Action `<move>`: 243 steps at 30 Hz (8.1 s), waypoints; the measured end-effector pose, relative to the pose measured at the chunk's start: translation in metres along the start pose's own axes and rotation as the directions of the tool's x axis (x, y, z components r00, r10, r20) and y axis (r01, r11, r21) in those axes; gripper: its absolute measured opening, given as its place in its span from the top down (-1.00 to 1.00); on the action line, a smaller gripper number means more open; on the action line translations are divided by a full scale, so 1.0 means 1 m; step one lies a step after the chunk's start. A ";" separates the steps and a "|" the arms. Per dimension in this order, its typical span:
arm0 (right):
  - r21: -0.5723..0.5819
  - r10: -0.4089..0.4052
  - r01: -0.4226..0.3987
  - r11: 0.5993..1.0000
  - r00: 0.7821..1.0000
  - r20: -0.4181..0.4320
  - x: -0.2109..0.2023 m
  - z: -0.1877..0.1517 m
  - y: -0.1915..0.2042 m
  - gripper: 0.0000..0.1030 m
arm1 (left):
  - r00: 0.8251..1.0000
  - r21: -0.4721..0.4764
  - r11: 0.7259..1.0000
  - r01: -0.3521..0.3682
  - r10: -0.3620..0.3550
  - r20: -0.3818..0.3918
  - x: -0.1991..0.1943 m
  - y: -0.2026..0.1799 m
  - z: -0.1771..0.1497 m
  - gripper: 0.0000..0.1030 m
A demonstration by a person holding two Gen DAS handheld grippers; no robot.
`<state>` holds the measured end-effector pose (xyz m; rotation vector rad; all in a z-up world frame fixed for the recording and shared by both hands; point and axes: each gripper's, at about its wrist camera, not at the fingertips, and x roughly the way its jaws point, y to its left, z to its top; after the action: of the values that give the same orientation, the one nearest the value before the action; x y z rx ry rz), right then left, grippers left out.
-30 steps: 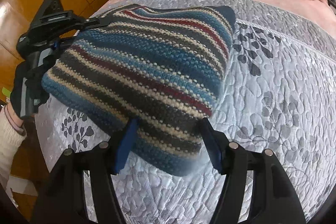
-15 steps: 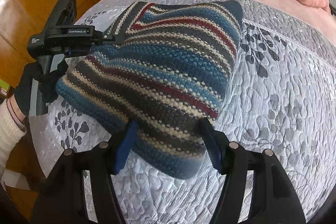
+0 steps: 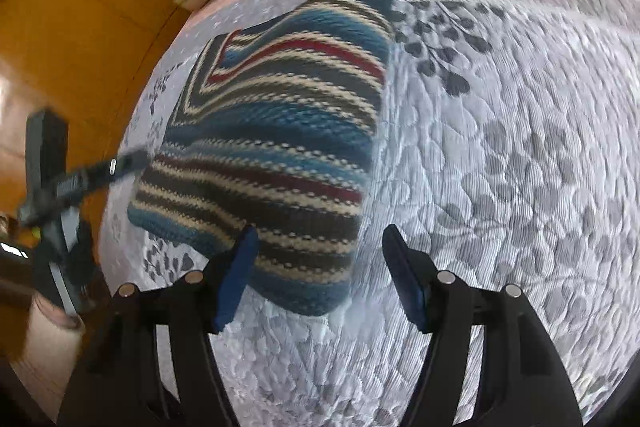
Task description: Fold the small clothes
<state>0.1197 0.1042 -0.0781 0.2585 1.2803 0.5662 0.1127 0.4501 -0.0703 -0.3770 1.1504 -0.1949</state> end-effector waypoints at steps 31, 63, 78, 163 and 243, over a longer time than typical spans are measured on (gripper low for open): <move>-0.010 -0.030 0.029 1.000 0.992 -0.122 0.065 -0.014 0.033 0.28 | 0.998 -0.051 0.999 0.005 -0.008 -0.070 0.046 0.029 -0.030 0.62; -0.064 -0.064 0.063 0.996 0.998 -0.020 0.045 0.066 0.041 -0.30 | 1.000 -0.156 0.988 -0.003 0.000 -0.020 0.083 0.020 0.110 0.62; -0.062 -0.062 0.061 0.996 0.998 -0.012 0.047 0.060 0.042 -0.36 | 0.999 -0.141 0.989 -0.049 0.049 -0.006 0.097 0.037 0.108 0.60; 0.015 0.313 -0.313 0.950 0.950 0.010 0.057 0.092 0.017 -0.02 | 0.915 -0.074 0.917 0.392 -0.397 -0.077 0.104 0.034 0.044 0.10; 0.163 -0.187 0.186 0.969 0.982 -0.011 -0.116 -0.204 -0.100 -0.55 | 0.986 0.127 0.990 -0.064 0.083 -0.146 0.025 -0.185 -0.229 -0.21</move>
<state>-0.0691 -0.0673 -0.0881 0.2715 1.3326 0.2996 -0.0791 0.2279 -0.1015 -0.2140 1.2930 -0.2307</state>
